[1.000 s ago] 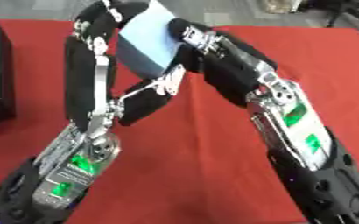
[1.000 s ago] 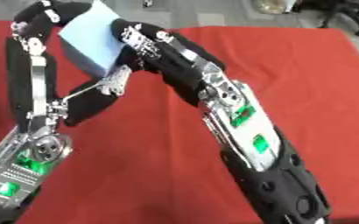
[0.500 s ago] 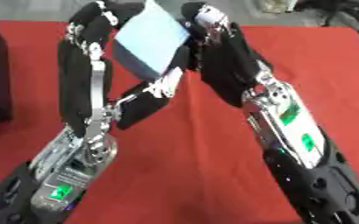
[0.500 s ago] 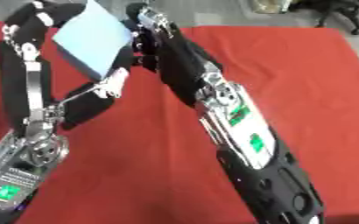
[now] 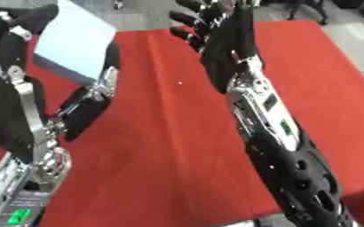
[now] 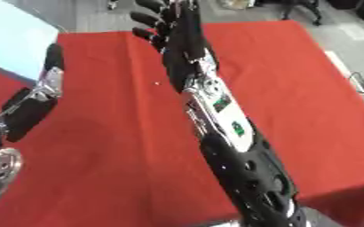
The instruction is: Pick up the objects with one hand, pass them to the other hand, and then place them into the box on the other side of the table.
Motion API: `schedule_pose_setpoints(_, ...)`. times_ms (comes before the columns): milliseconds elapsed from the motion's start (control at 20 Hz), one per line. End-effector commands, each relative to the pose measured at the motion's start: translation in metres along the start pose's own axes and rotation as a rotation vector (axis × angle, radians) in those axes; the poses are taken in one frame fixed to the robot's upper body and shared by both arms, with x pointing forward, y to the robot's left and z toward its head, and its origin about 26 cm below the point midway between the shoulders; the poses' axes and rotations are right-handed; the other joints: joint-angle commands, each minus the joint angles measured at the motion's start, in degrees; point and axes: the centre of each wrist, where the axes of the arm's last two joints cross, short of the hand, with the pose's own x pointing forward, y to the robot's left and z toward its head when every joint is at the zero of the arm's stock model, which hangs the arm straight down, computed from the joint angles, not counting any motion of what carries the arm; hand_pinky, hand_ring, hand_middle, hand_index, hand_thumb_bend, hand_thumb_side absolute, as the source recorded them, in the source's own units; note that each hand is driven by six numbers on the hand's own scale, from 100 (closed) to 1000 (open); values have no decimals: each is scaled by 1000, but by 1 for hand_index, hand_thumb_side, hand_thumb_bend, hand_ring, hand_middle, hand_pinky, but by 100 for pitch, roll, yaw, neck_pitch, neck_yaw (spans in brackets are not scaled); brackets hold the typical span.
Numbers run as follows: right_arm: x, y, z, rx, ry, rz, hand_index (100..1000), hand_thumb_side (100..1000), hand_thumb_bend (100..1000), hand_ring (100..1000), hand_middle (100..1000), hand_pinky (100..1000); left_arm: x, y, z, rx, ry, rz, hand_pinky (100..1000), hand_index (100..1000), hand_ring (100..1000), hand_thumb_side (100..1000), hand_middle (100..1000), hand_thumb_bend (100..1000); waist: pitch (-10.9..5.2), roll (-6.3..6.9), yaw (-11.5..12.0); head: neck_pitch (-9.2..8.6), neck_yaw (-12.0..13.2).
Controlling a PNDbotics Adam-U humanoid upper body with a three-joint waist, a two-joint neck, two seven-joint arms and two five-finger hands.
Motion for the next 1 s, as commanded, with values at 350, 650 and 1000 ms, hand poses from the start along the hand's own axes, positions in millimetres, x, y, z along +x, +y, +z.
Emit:
schedule_pose_setpoints(350, 59, -35, 6, -156, -412, 30, 933, 898, 100, 763, 796, 795, -50, 27, -5, 130, 151, -340, 634, 529, 511, 116, 490, 111, -234, 87, 7, -14, 465)
schedule_pose_setpoints(650, 42, -80, 17, -320, -367, 250, 931, 924, 100, 757, 766, 790, -105, 69, -16, 123, 306, -575, 648, 530, 519, 102, 496, 183, -282, 196, 9, -14, 1481)
schedule_pose_setpoints(1000, 8, -135, 45, -493, -254, 558, 933, 961, 100, 755, 724, 783, -209, 170, -31, -242, 809, -977, 667, 549, 532, 113, 512, 302, -287, 476, -157, -14, 3174)
